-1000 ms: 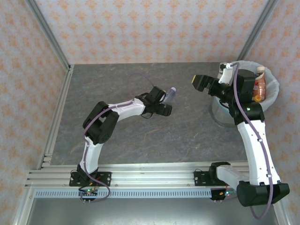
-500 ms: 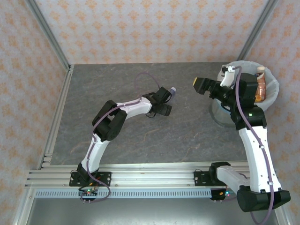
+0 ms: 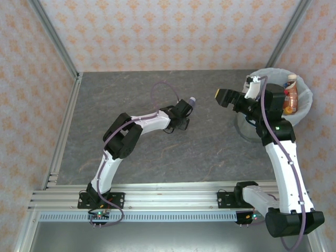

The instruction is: Put the plastic bottles in the bin

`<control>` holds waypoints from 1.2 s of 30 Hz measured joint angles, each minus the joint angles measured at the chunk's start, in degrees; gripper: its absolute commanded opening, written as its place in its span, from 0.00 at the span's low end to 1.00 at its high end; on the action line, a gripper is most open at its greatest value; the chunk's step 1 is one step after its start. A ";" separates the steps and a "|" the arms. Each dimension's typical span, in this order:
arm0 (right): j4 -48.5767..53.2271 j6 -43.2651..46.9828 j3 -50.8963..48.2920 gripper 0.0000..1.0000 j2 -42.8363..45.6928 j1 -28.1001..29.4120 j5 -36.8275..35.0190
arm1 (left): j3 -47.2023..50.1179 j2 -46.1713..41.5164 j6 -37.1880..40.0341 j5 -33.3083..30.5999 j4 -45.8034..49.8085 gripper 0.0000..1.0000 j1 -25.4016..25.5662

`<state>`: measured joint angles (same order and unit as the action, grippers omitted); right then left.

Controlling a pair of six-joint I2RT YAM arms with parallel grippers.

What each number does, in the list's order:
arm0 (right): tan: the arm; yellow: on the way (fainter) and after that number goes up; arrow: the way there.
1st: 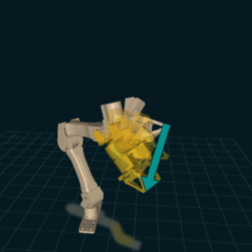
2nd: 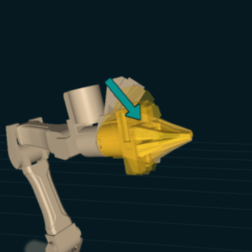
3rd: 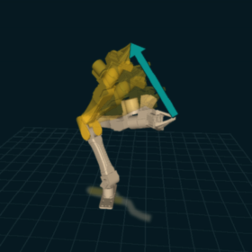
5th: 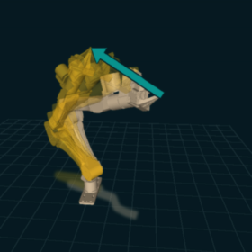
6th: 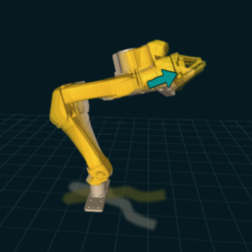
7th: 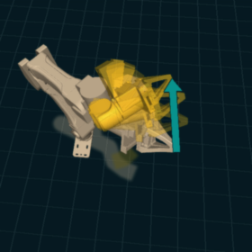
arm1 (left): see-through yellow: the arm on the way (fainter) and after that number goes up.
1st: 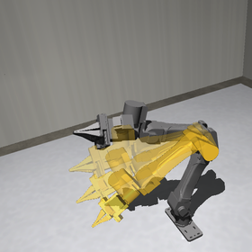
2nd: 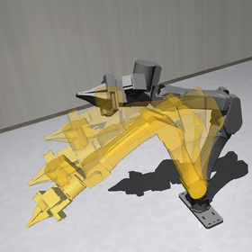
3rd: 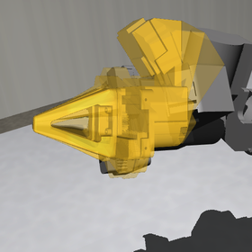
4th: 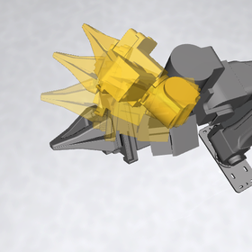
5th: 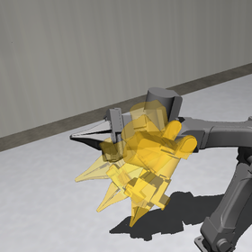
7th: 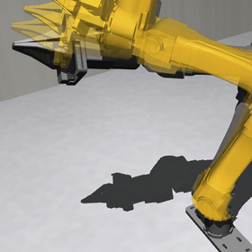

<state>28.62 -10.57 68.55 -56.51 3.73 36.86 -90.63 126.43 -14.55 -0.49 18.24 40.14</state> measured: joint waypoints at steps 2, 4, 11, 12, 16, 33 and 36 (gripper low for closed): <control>-0.61 -0.39 -0.22 0.99 0.00 0.00 0.00 | 1.05 -0.79 0.04 0.33 -0.11 0.45 0.00; -1.22 -0.61 -0.46 0.99 0.00 0.00 0.00 | 2.71 -1.97 0.04 0.90 -0.42 0.42 0.02; -2.16 -2.36 -1.14 0.99 0.00 0.00 -0.81 | 11.52 -9.57 -0.33 3.39 -4.07 0.30 0.00; -2.40 -2.91 -1.25 0.99 -0.04 0.00 -1.01 | 13.03 -11.23 -0.42 3.74 -4.92 0.29 0.00; -4.37 -5.29 -1.86 0.99 -0.57 0.00 -1.51 | 17.11 -17.44 -0.98 4.96 -7.98 0.28 0.02; -9.49 -9.77 -3.48 0.99 -5.11 4.68 -2.49 | 28.39 -33.73 -1.60 13.64 -21.84 0.28 1.88; -10.10 -10.10 -3.48 0.99 -6.25 6.29 -2.86 | 29.38 -35.60 -1.42 14.71 -23.19 0.28 1.88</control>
<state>18.52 -20.67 65.08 -62.76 10.02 34.00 -61.25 90.83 -15.97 14.22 -4.95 42.02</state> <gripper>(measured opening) 0.992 0.477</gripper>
